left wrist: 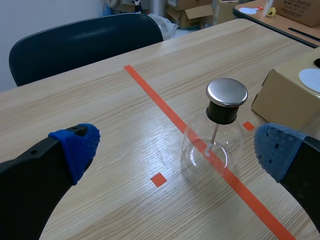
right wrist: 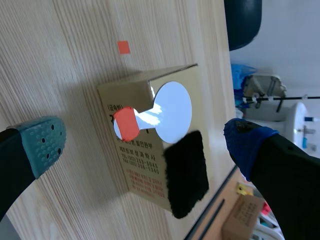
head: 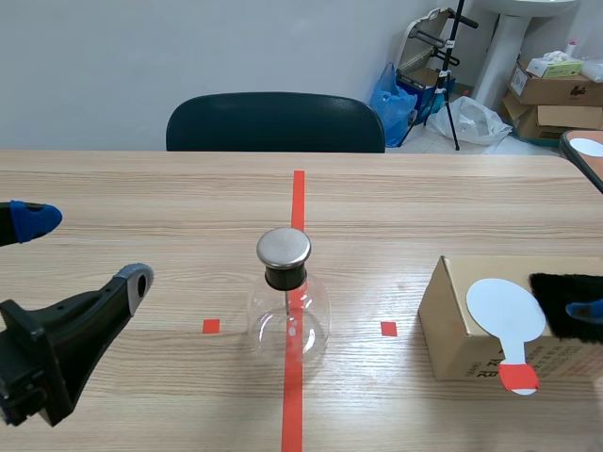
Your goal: Do the electroscope experiment
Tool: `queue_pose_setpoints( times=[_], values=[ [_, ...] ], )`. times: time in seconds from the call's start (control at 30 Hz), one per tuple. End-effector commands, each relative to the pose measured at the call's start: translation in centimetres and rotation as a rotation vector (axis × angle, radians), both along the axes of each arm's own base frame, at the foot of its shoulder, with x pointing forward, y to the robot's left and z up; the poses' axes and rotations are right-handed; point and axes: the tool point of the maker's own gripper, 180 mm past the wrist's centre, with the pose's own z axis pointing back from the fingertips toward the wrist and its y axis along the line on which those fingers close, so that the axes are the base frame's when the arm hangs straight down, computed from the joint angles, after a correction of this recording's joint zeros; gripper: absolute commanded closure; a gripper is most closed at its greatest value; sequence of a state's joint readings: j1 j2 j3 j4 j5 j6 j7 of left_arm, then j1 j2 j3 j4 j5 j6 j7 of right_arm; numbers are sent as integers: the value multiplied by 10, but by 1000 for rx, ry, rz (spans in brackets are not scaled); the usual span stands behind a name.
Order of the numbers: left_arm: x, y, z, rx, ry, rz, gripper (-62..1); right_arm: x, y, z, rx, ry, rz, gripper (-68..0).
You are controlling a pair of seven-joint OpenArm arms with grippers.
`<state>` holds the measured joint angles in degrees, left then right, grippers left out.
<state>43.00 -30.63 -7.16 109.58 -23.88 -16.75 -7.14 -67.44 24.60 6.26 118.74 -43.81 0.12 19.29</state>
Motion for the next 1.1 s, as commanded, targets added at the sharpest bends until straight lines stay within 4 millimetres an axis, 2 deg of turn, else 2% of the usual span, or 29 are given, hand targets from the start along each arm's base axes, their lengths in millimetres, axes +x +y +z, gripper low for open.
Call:
queue_pose_setpoints(
  times=[0.0, 0.23, 0.4, 0.7, 1.07],
  values=[
    [0, -4, 8, -19, -21, -12, -623, -1, 2, 2, -17, -26, -13, -679],
    [0, -4, 7, -19, -21, -12, -623, -1, -12, 8, -170, -188, -100, -679],
    [0, -4, 7, -19, -21, -12, -623, -7, -8, 4, -190, -271, -86, -679],
    [0, -4, 7, -19, -21, -12, -623, -17, -15, -36, -261, -275, -97, -679],
    [0, -4, 7, -17, -17, -12, -623, 18, -26, -32, -276, -451, -170, -679]
  ],
)
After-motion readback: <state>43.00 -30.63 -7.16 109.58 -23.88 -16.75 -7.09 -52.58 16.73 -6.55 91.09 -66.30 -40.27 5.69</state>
